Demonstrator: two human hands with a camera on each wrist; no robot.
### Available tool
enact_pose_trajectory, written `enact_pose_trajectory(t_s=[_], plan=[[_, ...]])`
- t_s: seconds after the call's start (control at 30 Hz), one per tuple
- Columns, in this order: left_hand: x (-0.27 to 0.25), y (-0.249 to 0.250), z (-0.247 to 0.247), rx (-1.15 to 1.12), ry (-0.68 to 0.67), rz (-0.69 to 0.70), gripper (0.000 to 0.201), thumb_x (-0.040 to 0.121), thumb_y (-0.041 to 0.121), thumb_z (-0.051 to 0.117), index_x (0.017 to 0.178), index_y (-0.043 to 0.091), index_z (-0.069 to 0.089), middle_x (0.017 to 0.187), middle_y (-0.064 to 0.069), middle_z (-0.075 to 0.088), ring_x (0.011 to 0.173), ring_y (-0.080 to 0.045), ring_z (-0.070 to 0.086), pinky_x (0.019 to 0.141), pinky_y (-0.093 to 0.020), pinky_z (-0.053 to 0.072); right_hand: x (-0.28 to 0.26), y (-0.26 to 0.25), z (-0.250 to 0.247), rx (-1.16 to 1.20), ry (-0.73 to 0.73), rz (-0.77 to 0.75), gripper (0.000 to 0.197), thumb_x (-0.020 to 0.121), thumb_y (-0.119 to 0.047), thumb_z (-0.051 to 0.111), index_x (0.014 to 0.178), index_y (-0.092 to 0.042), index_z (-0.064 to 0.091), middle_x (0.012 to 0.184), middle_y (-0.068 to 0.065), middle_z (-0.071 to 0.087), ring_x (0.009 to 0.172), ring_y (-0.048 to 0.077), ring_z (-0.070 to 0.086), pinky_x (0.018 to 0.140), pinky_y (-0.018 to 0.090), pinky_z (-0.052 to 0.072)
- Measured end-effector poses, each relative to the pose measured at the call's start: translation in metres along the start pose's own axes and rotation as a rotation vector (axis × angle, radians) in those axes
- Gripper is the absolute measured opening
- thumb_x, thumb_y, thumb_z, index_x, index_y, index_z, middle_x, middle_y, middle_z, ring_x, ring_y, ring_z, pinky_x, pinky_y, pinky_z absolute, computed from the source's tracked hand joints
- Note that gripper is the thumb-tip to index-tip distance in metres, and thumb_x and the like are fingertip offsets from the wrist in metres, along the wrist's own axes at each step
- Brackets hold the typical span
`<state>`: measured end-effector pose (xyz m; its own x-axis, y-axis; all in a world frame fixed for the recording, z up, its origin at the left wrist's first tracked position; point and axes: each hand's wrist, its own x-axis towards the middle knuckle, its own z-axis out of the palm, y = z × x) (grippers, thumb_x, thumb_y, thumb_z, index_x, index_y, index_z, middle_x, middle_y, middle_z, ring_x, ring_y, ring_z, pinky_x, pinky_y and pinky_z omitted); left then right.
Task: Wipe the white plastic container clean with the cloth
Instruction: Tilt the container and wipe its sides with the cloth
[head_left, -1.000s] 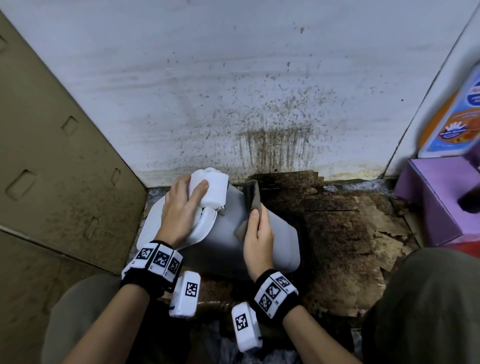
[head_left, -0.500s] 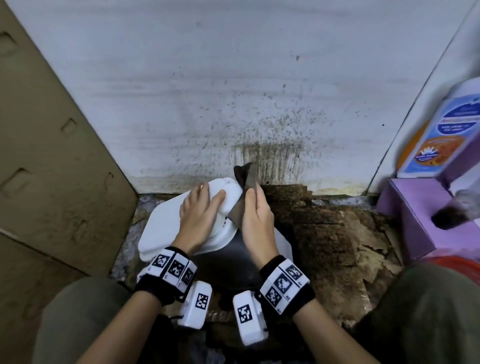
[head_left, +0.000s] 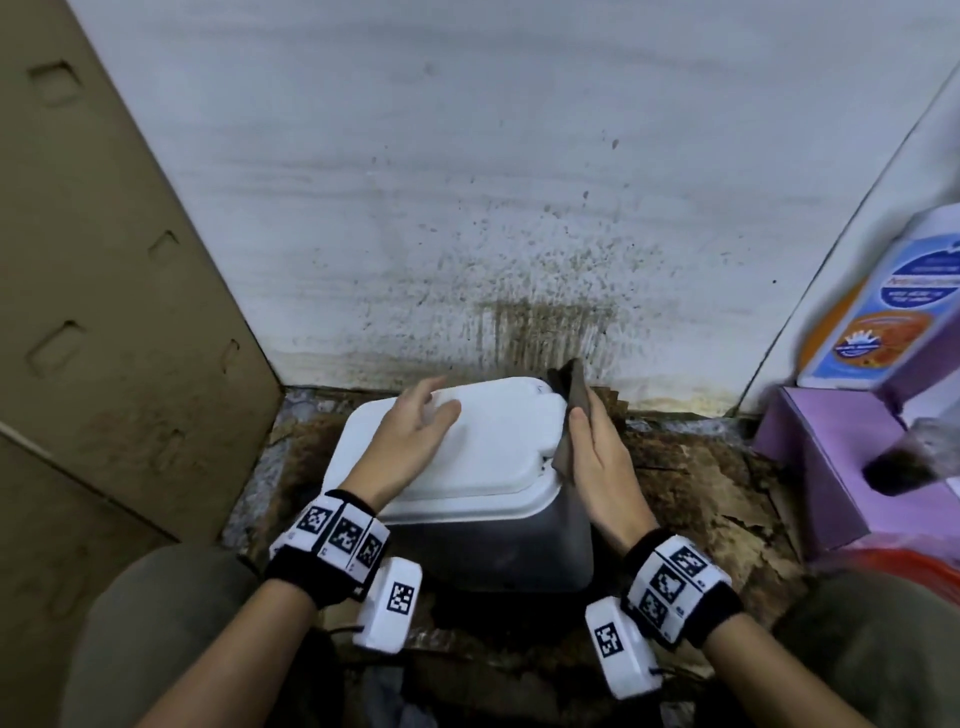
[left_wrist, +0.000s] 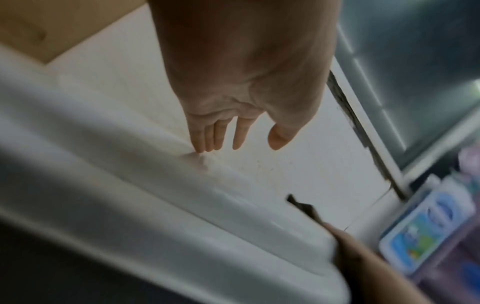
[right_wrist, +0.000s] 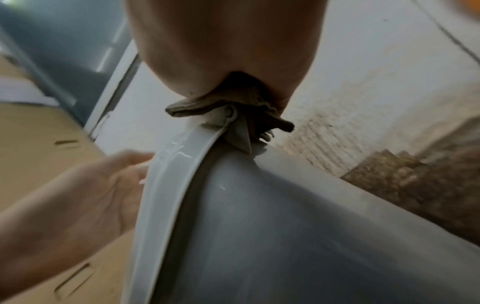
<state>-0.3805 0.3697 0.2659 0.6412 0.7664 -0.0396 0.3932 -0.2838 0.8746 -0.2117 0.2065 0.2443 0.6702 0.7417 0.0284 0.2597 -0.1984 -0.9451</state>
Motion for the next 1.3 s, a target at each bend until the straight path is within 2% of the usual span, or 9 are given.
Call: enact_pose_trajectory(t_s=[0.07,0.2,0.3,0.4,0.67,0.8,1.03,1.2,1.3], plan=[[0.003,-0.014,-0.004,0.229,0.041,0.007,0.044,0.102,0.035,0.054,0.143,0.018,0.050,0.146,-0.005,0.049,0.139,-0.024,0.041,0.117,-0.042,0.031,-0.002,0.005,-0.009,0.037,0.039,0.029,0.048,0.108,-0.045,0.031,0.155,-0.037,0.029,0.154,-0.010,0.041,0.142,0.008,0.038,0.119,0.039,0.031],[0.000,-0.033,-0.011,0.598,0.042,-0.229,0.060,0.099,0.055,0.044,0.144,0.015,0.039,0.152,-0.013,0.036,0.142,-0.033,0.029,0.114,-0.047,0.023,-0.002,0.005,-0.026,0.045,0.031,0.071,0.047,0.108,-0.045,0.031,0.155,-0.038,0.027,0.149,-0.017,0.037,0.135,0.002,0.036,0.109,0.027,0.029],[0.000,-0.049,-0.014,0.592,-0.029,-0.413,0.086,0.090,0.077,0.037,0.142,0.009,0.037,0.148,-0.020,0.038,0.139,-0.038,0.033,0.111,-0.050,0.030,0.003,0.008,-0.037,0.030,0.018,0.107,0.051,0.107,-0.048,0.033,0.155,-0.036,0.026,0.144,-0.016,0.038,0.129,0.001,0.035,0.104,0.027,0.029],[0.002,-0.061,-0.015,0.439,-0.110,-0.477,0.119,0.069,0.098,0.031,0.145,0.006,0.034,0.143,-0.020,0.046,0.129,-0.037,0.047,0.106,-0.051,0.040,0.007,0.015,-0.045,0.031,0.047,0.128,0.049,0.107,-0.046,0.034,0.154,-0.035,0.031,0.143,-0.015,0.045,0.128,0.004,0.041,0.103,0.027,0.033],[-0.002,-0.057,0.005,0.411,-0.129,-0.439,0.122,0.062,0.103,0.034,0.135,0.005,0.040,0.133,-0.017,0.057,0.116,-0.034,0.057,0.100,-0.047,0.046,0.019,0.040,-0.065,-0.021,0.240,0.284,0.039,0.108,-0.034,0.035,0.141,-0.020,0.049,0.125,0.003,0.060,0.112,0.022,0.055,0.091,0.033,0.039],[-0.002,-0.050,0.022,0.418,-0.153,-0.392,0.113,0.071,0.096,0.041,0.138,0.005,0.037,0.135,-0.017,0.055,0.119,-0.034,0.055,0.098,-0.045,0.046,0.022,0.052,-0.073,0.009,0.371,0.428,0.039,0.107,-0.033,0.034,0.135,-0.012,0.052,0.124,0.014,0.061,0.112,0.031,0.057,0.092,0.040,0.045],[0.007,-0.047,0.017,0.398,-0.131,-0.347,0.118,0.063,0.102,0.040,0.138,0.011,0.041,0.131,-0.009,0.056,0.116,-0.030,0.055,0.094,-0.046,0.050,0.014,0.052,-0.070,0.058,0.479,0.505,0.037,0.107,-0.029,0.036,0.126,-0.004,0.055,0.119,0.014,0.059,0.109,0.030,0.054,0.086,0.033,0.037],[0.015,-0.047,0.008,0.384,-0.112,-0.241,0.108,0.067,0.098,0.042,0.138,0.016,0.045,0.129,-0.004,0.057,0.114,-0.026,0.056,0.095,-0.047,0.050,0.005,0.060,-0.060,0.161,0.552,0.553,0.042,0.105,-0.036,0.035,0.130,-0.008,0.055,0.127,0.015,0.061,0.116,0.034,0.057,0.100,0.044,0.047],[0.019,-0.048,0.002,0.367,-0.073,-0.194,0.109,0.065,0.099,0.043,0.140,0.020,0.046,0.131,-0.003,0.058,0.116,-0.025,0.056,0.099,-0.049,0.048,-0.005,0.063,-0.054,0.198,0.592,0.571,0.040,0.107,-0.035,0.034,0.128,-0.007,0.054,0.119,0.015,0.059,0.107,0.032,0.056,0.090,0.038,0.043]])
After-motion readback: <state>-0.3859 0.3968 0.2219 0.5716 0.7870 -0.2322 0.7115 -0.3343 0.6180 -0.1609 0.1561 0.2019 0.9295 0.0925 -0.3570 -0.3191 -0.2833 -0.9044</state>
